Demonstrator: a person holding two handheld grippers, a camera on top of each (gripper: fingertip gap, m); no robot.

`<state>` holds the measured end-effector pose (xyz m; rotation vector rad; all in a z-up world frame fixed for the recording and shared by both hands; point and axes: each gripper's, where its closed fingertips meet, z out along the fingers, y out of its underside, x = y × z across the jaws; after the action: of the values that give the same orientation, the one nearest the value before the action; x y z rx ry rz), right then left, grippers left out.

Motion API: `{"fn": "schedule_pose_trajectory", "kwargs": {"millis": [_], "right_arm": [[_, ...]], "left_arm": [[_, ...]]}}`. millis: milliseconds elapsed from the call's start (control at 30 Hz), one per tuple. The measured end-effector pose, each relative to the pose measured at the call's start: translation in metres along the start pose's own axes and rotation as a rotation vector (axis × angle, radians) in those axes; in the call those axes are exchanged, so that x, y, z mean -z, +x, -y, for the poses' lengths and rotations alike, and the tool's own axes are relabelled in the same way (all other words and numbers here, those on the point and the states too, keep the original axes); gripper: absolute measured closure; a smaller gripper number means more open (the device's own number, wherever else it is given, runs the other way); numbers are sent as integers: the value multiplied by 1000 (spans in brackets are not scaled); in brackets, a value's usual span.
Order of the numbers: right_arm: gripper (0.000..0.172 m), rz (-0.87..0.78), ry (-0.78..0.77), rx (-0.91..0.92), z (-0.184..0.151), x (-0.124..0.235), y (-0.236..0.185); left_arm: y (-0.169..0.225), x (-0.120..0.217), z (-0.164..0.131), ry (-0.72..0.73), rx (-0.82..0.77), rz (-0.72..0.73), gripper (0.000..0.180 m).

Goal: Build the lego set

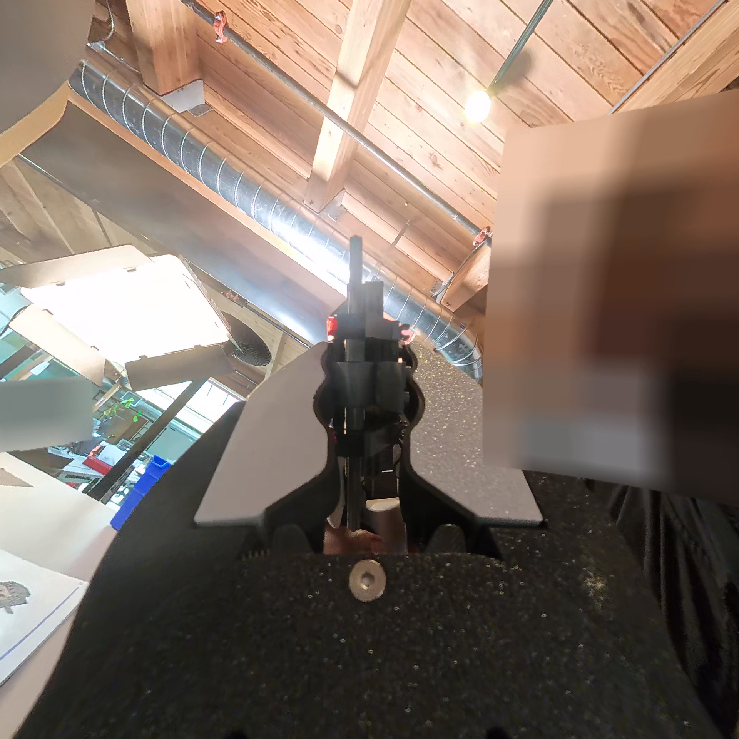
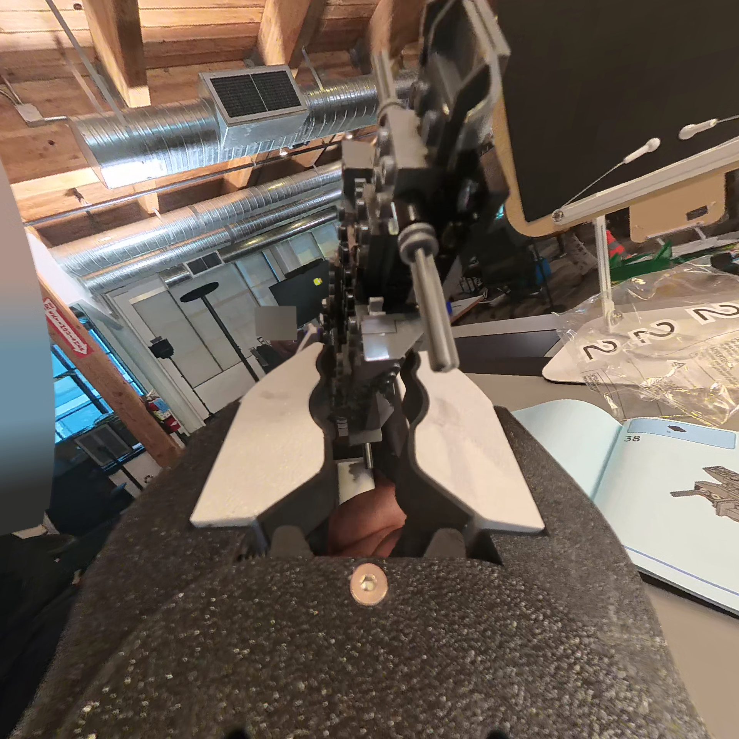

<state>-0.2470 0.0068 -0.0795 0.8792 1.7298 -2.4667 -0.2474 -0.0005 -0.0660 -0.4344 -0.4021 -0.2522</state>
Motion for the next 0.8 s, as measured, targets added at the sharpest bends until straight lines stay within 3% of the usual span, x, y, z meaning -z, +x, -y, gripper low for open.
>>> {"fn": "schedule_pose_trajectory", "kwargs": {"millis": [433,800], "right_arm": [[139,86,72,-83,3,3,-1],[141,85,89,-87,4,4,-1]], "left_arm": [[3,-4,-3,-74,-101,25,149],[5,-5,-5,-67,-90,17,149]]}}
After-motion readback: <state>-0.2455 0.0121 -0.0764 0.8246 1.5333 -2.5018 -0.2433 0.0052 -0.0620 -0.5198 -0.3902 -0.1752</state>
